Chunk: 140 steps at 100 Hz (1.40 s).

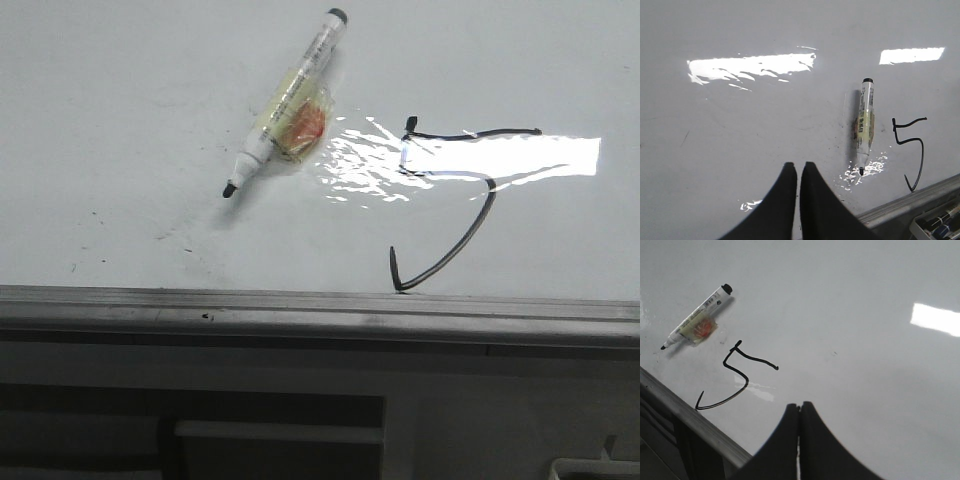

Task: Write number 5 on whiteboard

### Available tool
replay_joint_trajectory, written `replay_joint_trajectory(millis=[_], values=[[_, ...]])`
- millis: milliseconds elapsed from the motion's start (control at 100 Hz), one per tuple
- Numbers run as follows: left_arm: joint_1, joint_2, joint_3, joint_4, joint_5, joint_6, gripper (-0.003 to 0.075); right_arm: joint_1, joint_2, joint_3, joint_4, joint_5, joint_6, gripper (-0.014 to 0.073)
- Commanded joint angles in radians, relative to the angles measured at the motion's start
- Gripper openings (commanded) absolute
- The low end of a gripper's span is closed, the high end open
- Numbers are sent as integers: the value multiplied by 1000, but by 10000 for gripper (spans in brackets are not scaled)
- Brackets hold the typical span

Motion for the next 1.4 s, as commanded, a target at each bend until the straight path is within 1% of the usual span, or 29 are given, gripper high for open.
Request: replay_joint_trajectory(millis=[0,450,470,530,550,660,880,1020,1100,1290,1390], values=[[3,8,-25,-2,-68,1,-20,-2,11,-20,-56,-56,0,-63],[5,-2,-14,4,-70,1,-20,-2,11,-20,-56,-56,0,-63],[5,-7,-10,16,-70,1,-20,-2,11,-20,-56,-56,0,-63],[16,-25,6,140,-70,1,-20,-2,11,-20,-56,-56,0,-63],[21,-34,12,162,-70,1,-20,-2,11,-20,-56,-56,0,-63],[101,-105,89,187,-86,1,-20,-2,11,-20,-56,-54,0,-63],[347,-269,247,104,-88,1,-20,-2,11,-20,-56,-54,0,-63],[457,-312,323,101,-103,1,-20,-2,11,-20,-56,-48,0,-63],[491,-312,353,71,-101,-3,-20,-2,11,-20,-56,-43,0,-63],[533,-312,352,44,42,-3,-20,-2,11,-20,-56,-36,0,-63],[536,-312,352,44,41,-3,-20,-2,11,-20,-56,-36,0,-63]])
